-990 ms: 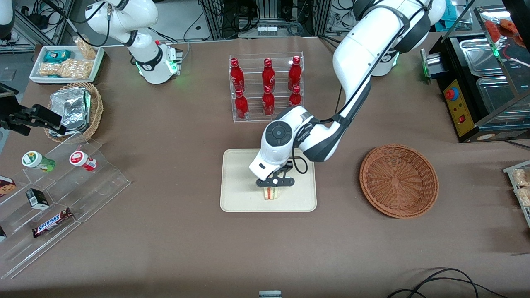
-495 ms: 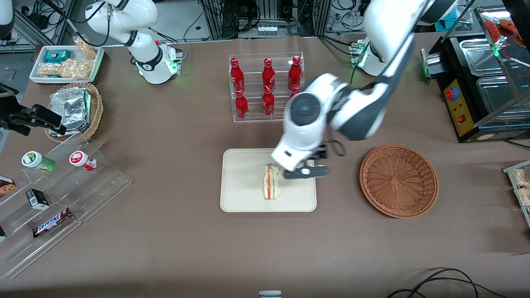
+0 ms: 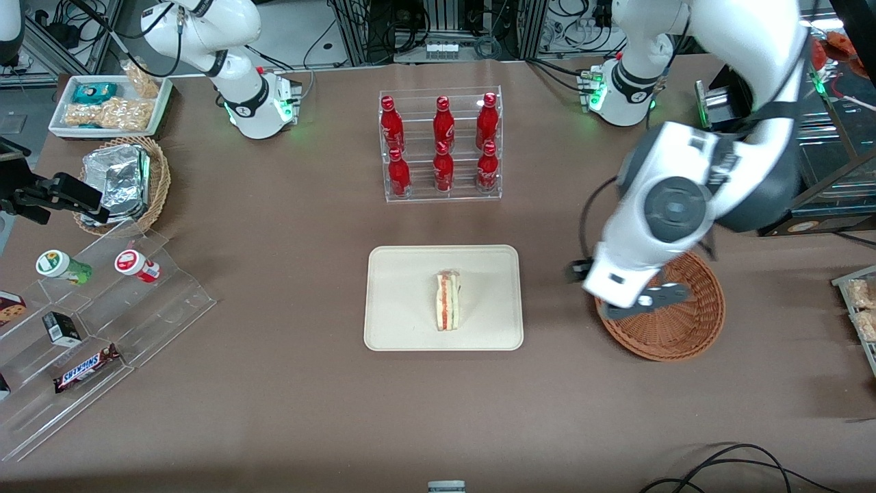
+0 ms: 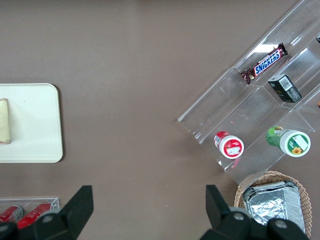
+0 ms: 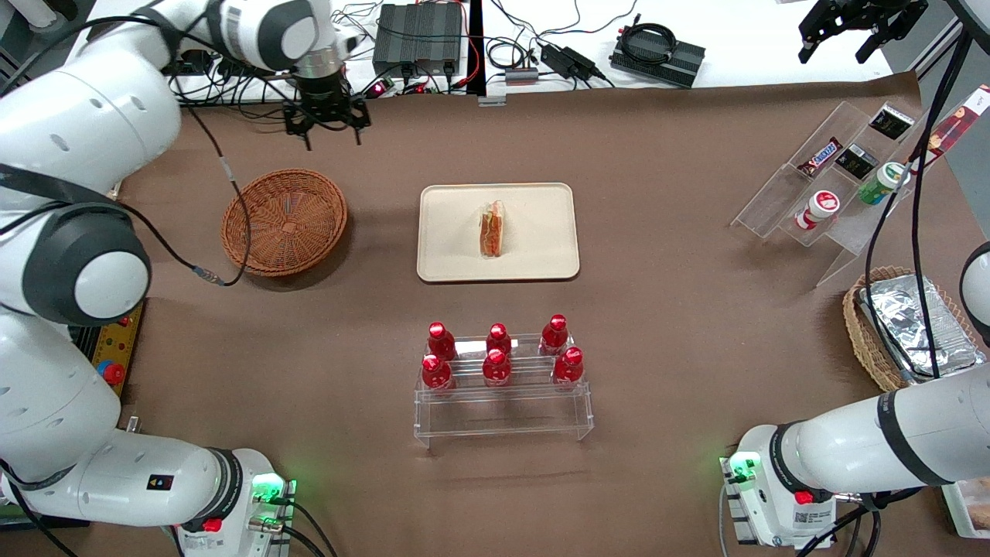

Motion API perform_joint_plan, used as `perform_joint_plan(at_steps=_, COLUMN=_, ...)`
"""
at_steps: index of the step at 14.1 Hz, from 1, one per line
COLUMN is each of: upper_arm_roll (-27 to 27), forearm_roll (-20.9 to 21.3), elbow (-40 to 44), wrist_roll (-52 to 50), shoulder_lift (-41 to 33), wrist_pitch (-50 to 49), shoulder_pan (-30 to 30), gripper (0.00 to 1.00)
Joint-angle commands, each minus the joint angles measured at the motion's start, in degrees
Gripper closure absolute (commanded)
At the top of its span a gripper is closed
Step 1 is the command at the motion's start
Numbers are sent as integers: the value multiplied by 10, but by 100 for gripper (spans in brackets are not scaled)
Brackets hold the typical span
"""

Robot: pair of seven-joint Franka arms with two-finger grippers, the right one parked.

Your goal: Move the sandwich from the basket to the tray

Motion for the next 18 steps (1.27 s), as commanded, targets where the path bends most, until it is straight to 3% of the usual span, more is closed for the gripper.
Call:
perform_joint_plan(at_steps=1, upper_arm_roll=-4, forearm_roll=-11, elbow=-101, wrist_roll=80, shoulder_lift=-90, wrist_pitch=0, shoulder_pan=53, gripper=0)
perform_joint_plan(at_steps=5, upper_arm_roll=-4, forearm_roll=-11, elbow=-160, wrist_roll=190, shoulder_lift=-161, wrist_pitch=-10, shoulder_pan=107, gripper=0)
perform_joint_plan(at_steps=8, upper_arm_roll=1, forearm_roll=-11, elbow=-157, wrist_roll=263, shoulder_lift=-187, wrist_pitch=-31, shoulder_pan=120, gripper=0)
perform_joint_plan(at_steps=12, upper_arm_roll=29, forearm_roll=-22, elbow=-156, wrist_roll=354, shoulder_lift=-218, wrist_pitch=-15, shoulder_pan=114, gripper=0)
perform_joint_plan(at_steps=15, upper_arm_roll=115, forearm_roll=-33, elbow=-149, wrist_roll=360, shoulder_lift=-234, wrist_pitch=4, shoulder_pan=55, gripper=0)
perform_joint_plan(at_steps=18, upper_arm_roll=119, forearm_roll=-34, elbow=-144, wrist_roll=360, shoulder_lift=-232, wrist_pitch=5, shoulder_pan=50, gripper=0)
